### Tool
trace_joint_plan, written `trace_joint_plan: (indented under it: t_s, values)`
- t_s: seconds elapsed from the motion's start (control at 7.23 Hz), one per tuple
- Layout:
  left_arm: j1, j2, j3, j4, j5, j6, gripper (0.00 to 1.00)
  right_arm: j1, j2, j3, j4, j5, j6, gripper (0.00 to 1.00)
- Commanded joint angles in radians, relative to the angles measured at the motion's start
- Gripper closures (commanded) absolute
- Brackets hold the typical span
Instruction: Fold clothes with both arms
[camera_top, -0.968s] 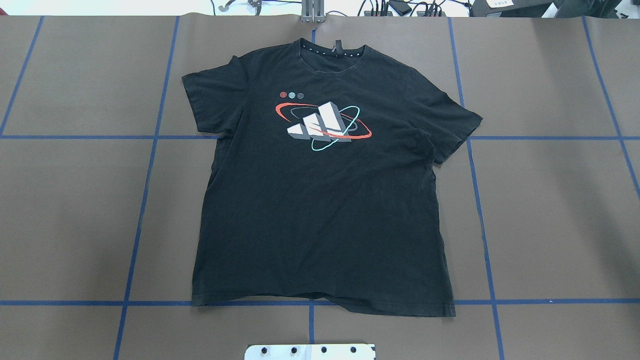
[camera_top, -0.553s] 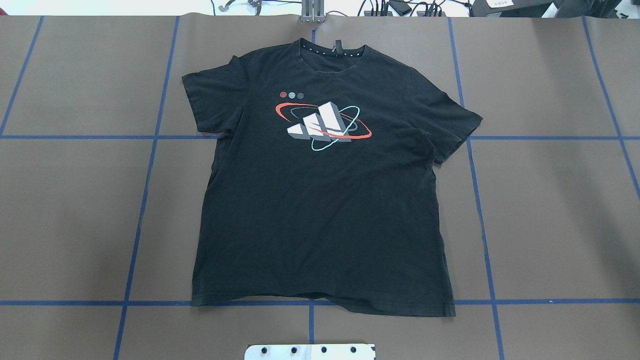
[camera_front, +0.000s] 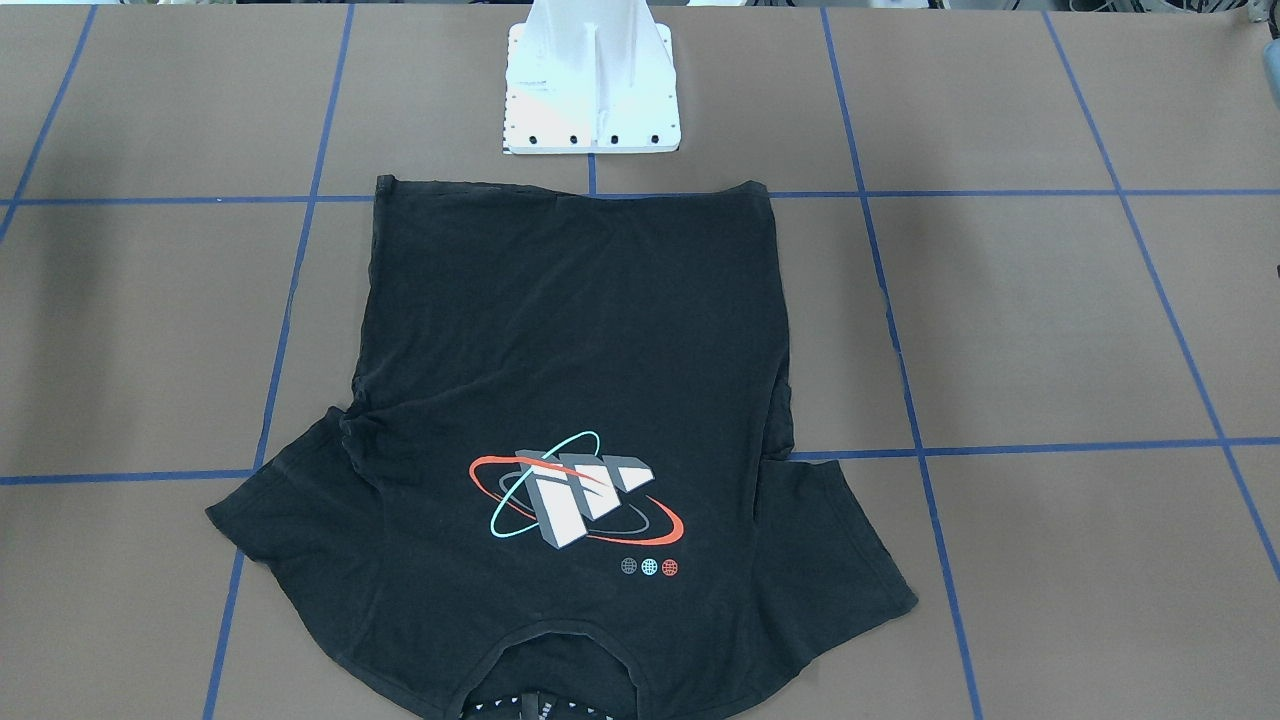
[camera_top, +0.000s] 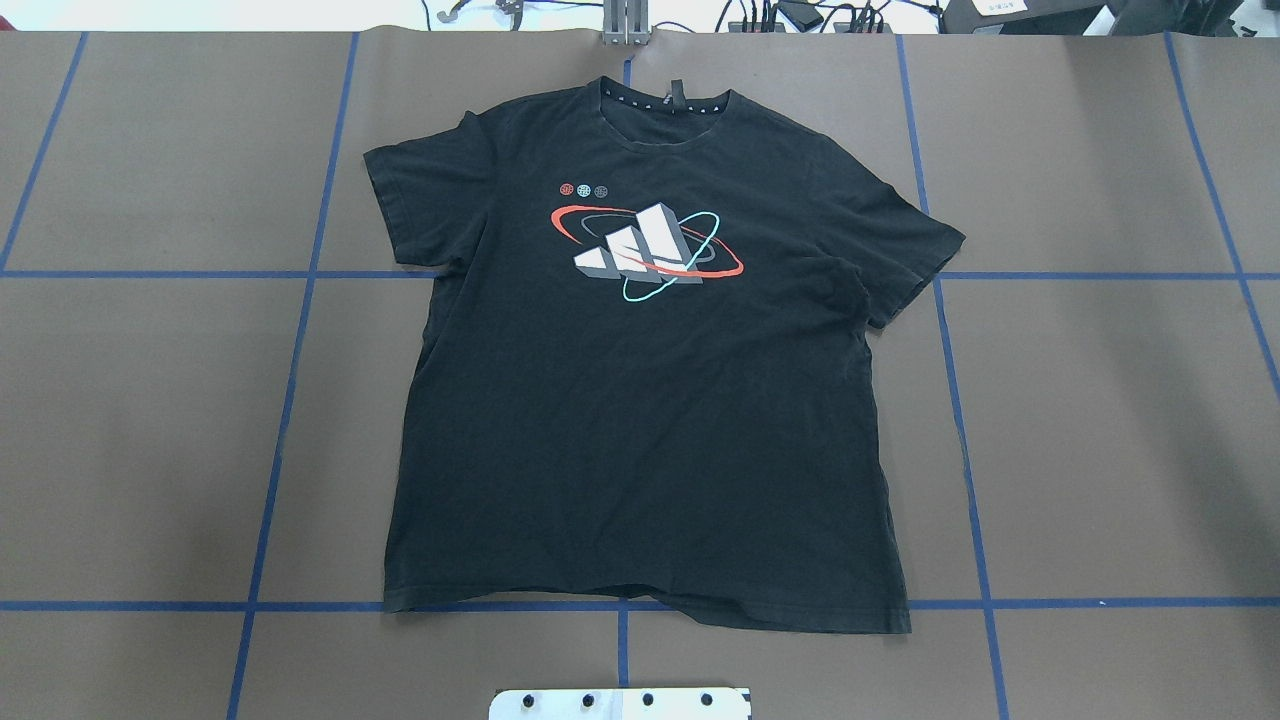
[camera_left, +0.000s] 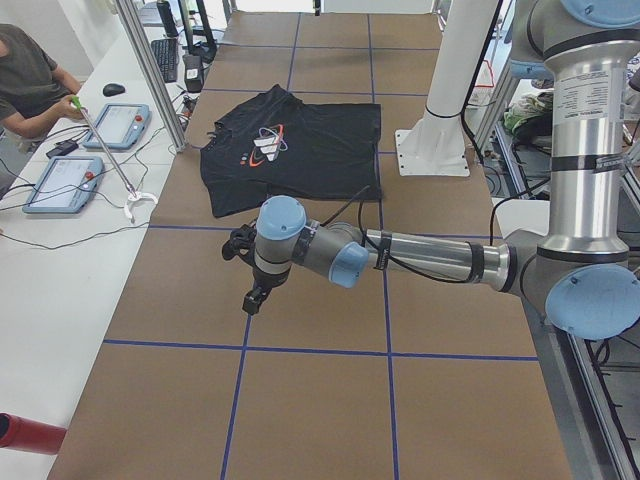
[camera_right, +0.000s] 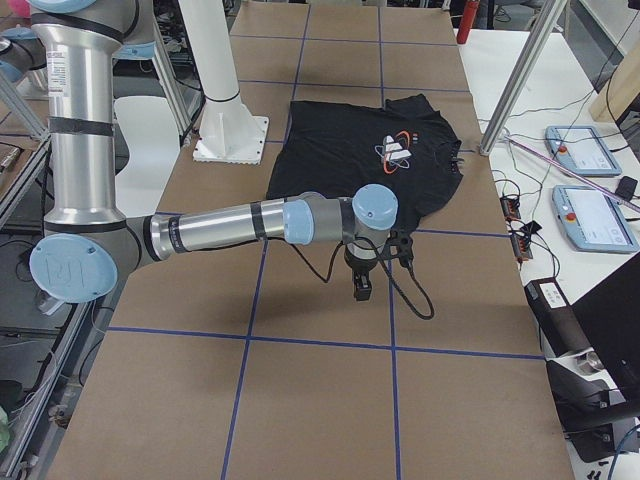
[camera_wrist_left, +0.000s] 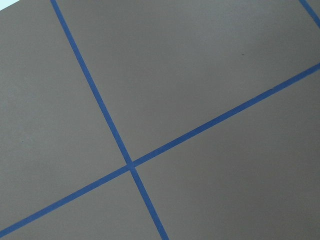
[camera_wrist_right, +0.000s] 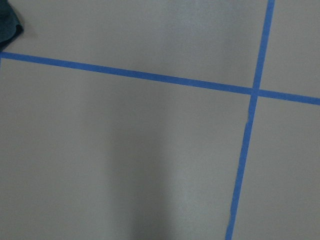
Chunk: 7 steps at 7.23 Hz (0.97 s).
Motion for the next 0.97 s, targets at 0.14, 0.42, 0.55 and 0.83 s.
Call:
trace_joint_plan:
  t_s: [0.14,0.42,0.55,0.83]
  values:
    - [0.000,0.001,-0.013,0.000,-0.024,-0.001,0.00,-0.112,0.146,-0.231,0.318,0.047,0.401,0.01]
    - [0.000,0.004,-0.033,0.003,-0.024,-0.001,0.00,-0.177,0.291,-0.429,0.539,0.048,0.757,0.02]
    - [0.000,0.028,-0.067,0.003,-0.024,-0.002,0.00,-0.233,0.360,-0.471,0.618,0.038,1.012,0.04]
    - [0.000,0.031,-0.079,0.004,-0.026,-0.004,0.00,-0.361,0.386,-0.508,0.765,-0.111,1.163,0.08]
